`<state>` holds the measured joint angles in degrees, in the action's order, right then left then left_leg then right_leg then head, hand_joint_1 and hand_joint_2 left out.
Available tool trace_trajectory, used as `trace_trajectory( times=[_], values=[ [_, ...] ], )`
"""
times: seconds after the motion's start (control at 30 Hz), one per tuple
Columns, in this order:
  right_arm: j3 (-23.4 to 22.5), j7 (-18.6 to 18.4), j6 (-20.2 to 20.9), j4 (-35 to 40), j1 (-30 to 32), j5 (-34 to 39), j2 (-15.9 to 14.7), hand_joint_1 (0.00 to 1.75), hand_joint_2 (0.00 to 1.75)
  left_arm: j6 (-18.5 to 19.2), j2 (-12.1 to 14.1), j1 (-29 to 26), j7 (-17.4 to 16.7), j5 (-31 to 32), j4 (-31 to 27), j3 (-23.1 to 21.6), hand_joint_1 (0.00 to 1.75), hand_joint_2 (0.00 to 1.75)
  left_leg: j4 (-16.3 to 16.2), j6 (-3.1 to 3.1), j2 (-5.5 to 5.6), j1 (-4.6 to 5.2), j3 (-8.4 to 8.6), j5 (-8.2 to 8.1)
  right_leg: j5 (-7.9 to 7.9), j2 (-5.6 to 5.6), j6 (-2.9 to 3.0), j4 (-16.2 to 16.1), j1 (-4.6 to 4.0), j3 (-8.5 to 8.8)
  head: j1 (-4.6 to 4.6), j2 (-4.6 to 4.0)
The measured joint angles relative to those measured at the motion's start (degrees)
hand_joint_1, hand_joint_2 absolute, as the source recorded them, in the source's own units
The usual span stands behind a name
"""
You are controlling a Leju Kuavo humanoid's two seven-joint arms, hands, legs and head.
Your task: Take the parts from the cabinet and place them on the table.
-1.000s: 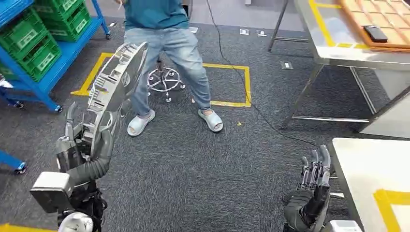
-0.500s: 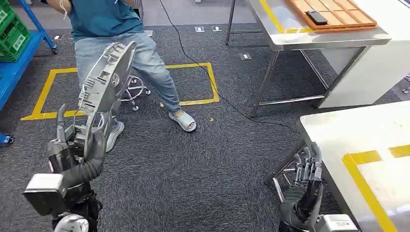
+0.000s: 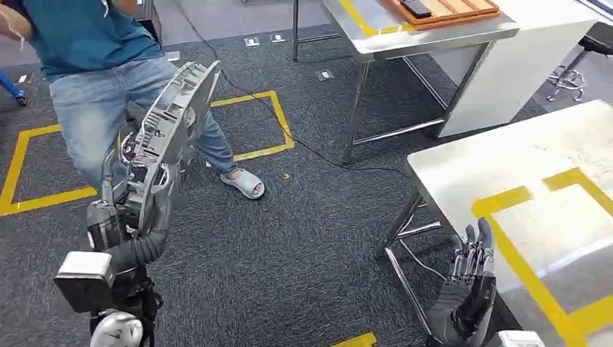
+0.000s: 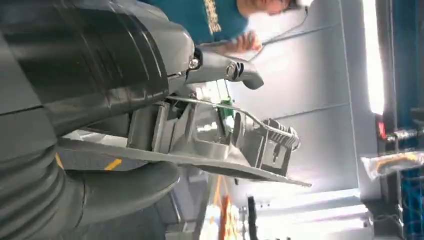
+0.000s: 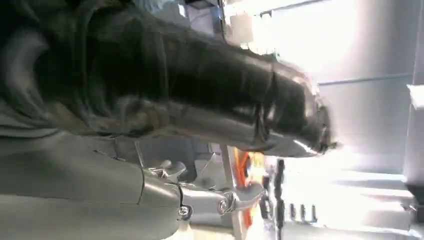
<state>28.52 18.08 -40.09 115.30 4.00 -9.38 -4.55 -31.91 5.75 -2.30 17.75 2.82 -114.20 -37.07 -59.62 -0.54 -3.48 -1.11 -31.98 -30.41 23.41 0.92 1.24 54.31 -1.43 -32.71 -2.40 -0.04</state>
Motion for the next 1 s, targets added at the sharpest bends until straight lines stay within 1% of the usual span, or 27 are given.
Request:
trace_trajectory(
  times=[0.03,0.07,0.1,0.13,0.17,0.2,0.23,0.27,0.3,0.33,0.37,0.43,0.47,0.5,0.53,0.57,0.6,0.63,0.67,0.7,0.73,0.77,0.8,0.83,0.93,0.97,1.0],
  values=[
    [0.0,-0.1,0.0,0.0,-0.4,0.0,0.0,0.0,0.0,0.0,0.0,0.0,0.1,0.0,0.0,0.0,1.75,1.75,-3.7,0.16,1.87,-0.06,-1.73,-1.82,-0.34,-0.57,0.21,0.0,0.27,0.01,0.33,0.0],
    [0.2,-0.1,0.0,-0.1,-0.5,0.0,0.0,0.0,0.0,0.0,0.0,0.0,0.2,0.1,0.0,0.0,1.75,1.75,-8.5,0.44,2.86,-0.17,-4.23,-3.59,-0.31,-1.4,0.18,0.0,0.42,0.0,0.9,0.0],
    [0.3,-0.1,0.0,-0.1,-0.4,0.0,0.0,0.0,0.0,0.0,0.1,0.0,0.3,0.2,0.0,0.0,1.75,1.75,-12.6,0.75,3.19,-0.29,-6.62,-4.75,-0.22,-2.18,0.18,0.1,0.5,0.02,1.22,0.0],
    [0.4,-0.2,0.0,-0.2,-0.3,0.0,0.0,0.0,0.0,0.0,0.2,0.0,0.3,0.2,0.0,0.0,1.75,1.75,-14.7,0.98,3.22,-0.41,-8.22,-4.6,-0.14,-3.16,0.05,0.2,0.65,0.0,1.35,0.0],
    [0.4,-0.2,0.0,-0.2,-0.3,0.0,0.0,0.0,0.0,0.0,0.2,-0.1,0.3,0.2,0.0,0.0,1.75,1.75,-14.0,1.16,3.23,-0.58,-8.37,-3.3,0.0,-4.07,-0.18,0.3,0.85,0.01,1.53,0.0],
    [0.5,-0.2,0.0,-0.2,-0.2,0.0,0.0,0.0,0.0,0.0,0.2,-0.1,0.3,0.1,0.0,0.0,1.75,1.75,-10.7,1.43,3.33,-0.84,-7.18,-0.69,0.26,-5.2,-0.57,0.7,1.17,0.0,1.73,0.0],
    [0.5,-0.2,0.0,-0.2,-0.3,0.0,0.0,0.0,0.0,0.0,0.2,-0.1,0.2,0.1,0.0,0.0,1.75,1.75,-6.1,1.73,3.71,-1.16,-5.2,1.99,0.6,-6.19,-1.06,1.4,1.51,-0.05,1.9,0.0],
    [0.6,-0.2,0.0,-0.2,-0.3,0.0,0.0,0.0,0.0,0.0,0.2,0.0,0.3,0.1,0.0,-0.1,1.75,1.75,-1.4,2.11,4.98,-1.61,-3.04,4.18,1.1,-7.06,-1.65,2.2,1.84,-0.26,2.03,0.0],
    [0.7,-0.2,0.0,-0.3,-0.2,0.0,0.0,0.0,0.0,0.0,0.2,0.1,0.3,0.1,0.1,-0.1,1.75,1.75,-0.4,2.67,8.4,-1.89,-2.27,2.38,1.61,-7.82,-2.39,3.1,1.95,-0.95,2.16,0.0],
    [0.7,-0.2,0.0,-0.3,-0.4,0.0,0.0,0.0,0.0,0.0,0.2,0.1,0.5,0.2,-0.1,-0.1,1.75,1.75,-0.1,1.77,8.43,-1.75,-1.64,2.37,2.01,-8.66,-2.86,4.4,1.98,-1.77,2.56,0.0],
    [0.7,-0.3,0.0,-0.3,-0.3,0.0,0.0,0.0,0.0,0.1,0.2,0.0,0.4,0.1,0.0,-0.2,1.75,1.75,-0.4,1.38,7.49,-1.41,-1.86,2.37,1.72,-8.97,-3.26,4.1,2.32,-2.1,2.29,0.0],
    [0.8,-0.3,0.0,-0.3,0.1,0.0,0.0,0.0,0.0,0.1,0.2,0.0,0.3,0.2,0.0,-0.1,1.75,1.75,-0.4,0.5,6.35,-1.08,-1.9,2.54,1.31,-10.38,-4.04,3.6,2.65,-2.63,2.21,0.0],
    [0.8,-0.3,0.0,-0.3,0.1,0.0,0.0,0.0,0.0,0.1,0.2,0.0,0.3,0.2,0.0,-0.1,1.75,1.75,0.0,-0.04,5.53,-1.48,-1.68,2.7,1.57,-10.03,-4.23,3.9,2.78,-3.44,2.12,0.0],
    [0.8,-0.3,0.0,-0.2,0.1,0.0,0.0,0.0,0.0,0.1,0.2,0.0,0.3,0.2,0.0,-0.1,1.75,1.75,0.2,-0.27,5.02,-1.3,-1.52,2.63,2.35,-6.62,-4.3,5.6,2.16,-4.03,1.59,0.0],
    [0.8,-0.3,0.0,-0.2,-0.2,-0.1,0.0,0.0,0.0,0.0,0.2,0.0,0.3,0.2,0.0,0.0,1.75,1.75,0.2,-0.5,4.25,-1.08,-1.47,2.58,3.94,-4.07,-4.32,9.2,2.09,-5.82,0.61,0.0],
    [0.8,-0.3,0.0,-0.3,-0.2,-0.1,0.0,0.0,0.0,0.0,0.2,0.0,0.4,0.2,0.0,0.0,1.75,1.75,0.2,-0.8,3.41,-0.71,-1.47,2.46,5.88,-2.64,-4.32,14.1,2.14,-8.29,0.28,0.0],
    [0.8,-0.3,0.0,-0.3,-0.1,-0.1,0.0,0.0,0.0,0.0,0.2,0.0,0.4,0.2,0.0,0.0,1.75,1.75,0.2,-0.98,2.56,-0.39,-1.44,2.34,7.35,-1.99,-4.2,18.5,2.13,-10.49,0.15,0.0],
    [0.8,-0.3,0.0,-0.4,-0.1,-0.1,0.0,0.0,0.0,0.0,0.2,0.0,0.3,0.2,0.0,0.0,1.75,1.75,0.2,-1.13,1.75,-0.07,-1.41,2.2,7.95,-1.7,-3.97,21.3,2.06,-11.98,-0.05,0.0],
    [0.8,-0.3,0.0,-0.5,0.0,-0.1,0.0,0.0,0.0,0.0,0.2,0.0,0.3,0.1,0.0,0.0,1.75,1.75,0.2,-1.24,1.02,0.2,-1.32,2.06,7.35,-1.63,-3.64,21.3,1.92,-12.09,-0.27,0.0],
    [0.8,-0.3,0.0,-0.5,0.0,0.0,0.0,0.0,0.0,0.0,0.2,0.0,0.3,0.1,0.0,0.0,1.75,1.75,0.2,-1.34,0.29,0.4,-1.16,1.88,5.75,-1.56,-3.1,18.9,1.63,-10.95,-0.4,0.0],
    [0.8,-0.3,0.0,-0.5,0.0,0.0,0.0,0.0,0.0,0.0,0.2,0.0,0.3,0.1,0.0,0.0,1.75,1.75,0.2,-1.38,-0.54,0.56,-0.8,1.64,3.24,-1.08,-2.36,14.0,1.06,-8.37,-0.42,0.0],
    [0.8,-0.3,0.0,-0.5,0.0,0.0,0.0,0.0,0.0,0.0,0.2,0.0,0.3,0.1,0.0,0.0,1.75,1.75,0.2,-1.34,-1.25,0.59,-0.37,1.38,0.95,0.49,-1.51,8.8,0.14,-5.53,-0.46,0.0],
    [0.8,-0.2,0.0,-0.5,-0.2,0.0,0.0,0.0,0.0,0.0,0.2,0.0,0.3,0.1,0.0,0.0,1.75,1.75,0.5,-1.36,-1.89,0.54,-0.02,1.21,0.97,4.38,-0.43,5.0,-1.21,-3.53,-0.53,0.0],
    [0.8,-0.2,0.0,-0.5,-0.4,0.0,0.0,0.0,0.0,0.0,0.2,0.0,0.4,0.2,0.0,0.0,1.75,1.75,0.7,-1.15,-2.74,0.76,0.09,1.15,1.59,5.24,-0.16,4.0,-1.54,-3.15,-0.39,0.0],
    [0.8,-0.1,0.0,-0.5,-0.1,0.1,-0.1,0.0,0.0,0.0,0.2,0.1,0.4,0.1,0.0,0.1,1.75,1.75,1.5,-0.69,-5.36,0.76,0.82,1.02,1.32,2.41,0.53,3.1,-1.83,-3.17,-0.66,0.0],
    [0.8,0.0,0.0,-0.4,0.1,0.2,-0.1,0.0,0.0,0.0,0.2,0.1,0.3,0.2,-0.1,0.1,1.75,1.75,1.4,-0.42,-4.78,0.79,0.35,0.55,0.38,1.49,0.61,1.2,-0.6,-0.9,-0.72,0.0],
    [0.8,0.2,0.0,-0.4,0.2,0.2,-0.1,0.0,0.0,0.1,0.2,0.1,0.2,0.2,0.0,0.1,1.75,1.75,0.5,-0.25,-1.71,0.62,0.64,0.25,0.15,0.93,0.35,0.6,-0.67,-0.2,-0.39,0.0]
  ],
)
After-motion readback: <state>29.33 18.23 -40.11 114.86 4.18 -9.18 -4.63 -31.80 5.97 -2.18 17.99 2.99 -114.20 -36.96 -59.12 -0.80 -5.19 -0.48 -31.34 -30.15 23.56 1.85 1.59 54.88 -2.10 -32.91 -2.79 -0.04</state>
